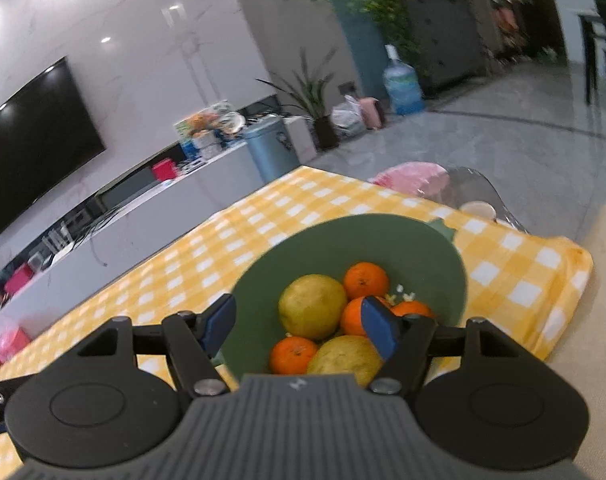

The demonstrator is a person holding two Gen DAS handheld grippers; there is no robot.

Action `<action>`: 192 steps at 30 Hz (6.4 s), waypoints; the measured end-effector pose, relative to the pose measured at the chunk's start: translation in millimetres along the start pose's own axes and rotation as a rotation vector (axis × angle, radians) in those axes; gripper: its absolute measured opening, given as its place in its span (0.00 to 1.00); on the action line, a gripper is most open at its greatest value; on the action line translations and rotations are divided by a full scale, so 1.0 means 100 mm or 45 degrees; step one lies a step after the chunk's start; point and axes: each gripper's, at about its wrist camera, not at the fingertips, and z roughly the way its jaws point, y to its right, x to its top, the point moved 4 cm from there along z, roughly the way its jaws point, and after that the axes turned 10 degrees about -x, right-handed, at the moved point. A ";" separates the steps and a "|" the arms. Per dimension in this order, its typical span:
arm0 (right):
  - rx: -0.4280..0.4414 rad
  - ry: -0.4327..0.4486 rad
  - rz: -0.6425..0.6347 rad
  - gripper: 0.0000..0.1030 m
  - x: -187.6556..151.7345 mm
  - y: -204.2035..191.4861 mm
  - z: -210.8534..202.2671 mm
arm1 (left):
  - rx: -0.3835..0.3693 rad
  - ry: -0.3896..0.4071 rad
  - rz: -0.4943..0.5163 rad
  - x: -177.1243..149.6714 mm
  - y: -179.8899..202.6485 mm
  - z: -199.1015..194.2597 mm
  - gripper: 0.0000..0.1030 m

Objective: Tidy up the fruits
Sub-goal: 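Move both grippers back to the brown kiwis beside the cucumber, then grasp a brown kiwi with the right gripper while the left gripper grasps another kiwi, then carry both kiwis over the colander and open the right gripper, then lower the kiwi in the left gripper into the colander and open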

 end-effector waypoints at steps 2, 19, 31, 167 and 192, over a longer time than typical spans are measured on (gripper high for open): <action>0.035 0.016 -0.049 0.65 -0.03 -0.08 -0.06 | 0.047 0.017 -0.067 -0.01 -0.22 -0.09 0.76; 0.585 -0.125 -0.367 0.32 -0.57 -0.95 -0.37 | 0.094 -0.003 -0.437 -0.28 -1.45 -0.25 0.76; 0.503 -0.142 -1.031 0.28 -1.40 -1.66 -0.40 | 0.020 -0.041 -0.429 -0.41 -1.56 -0.12 0.76; 0.128 -0.147 0.525 0.31 0.12 0.49 0.44 | -0.536 0.011 -0.190 -0.22 0.26 1.15 0.29; 0.012 0.301 0.860 0.70 0.17 1.03 -0.22 | -0.568 -0.225 0.099 -0.14 1.19 1.97 0.29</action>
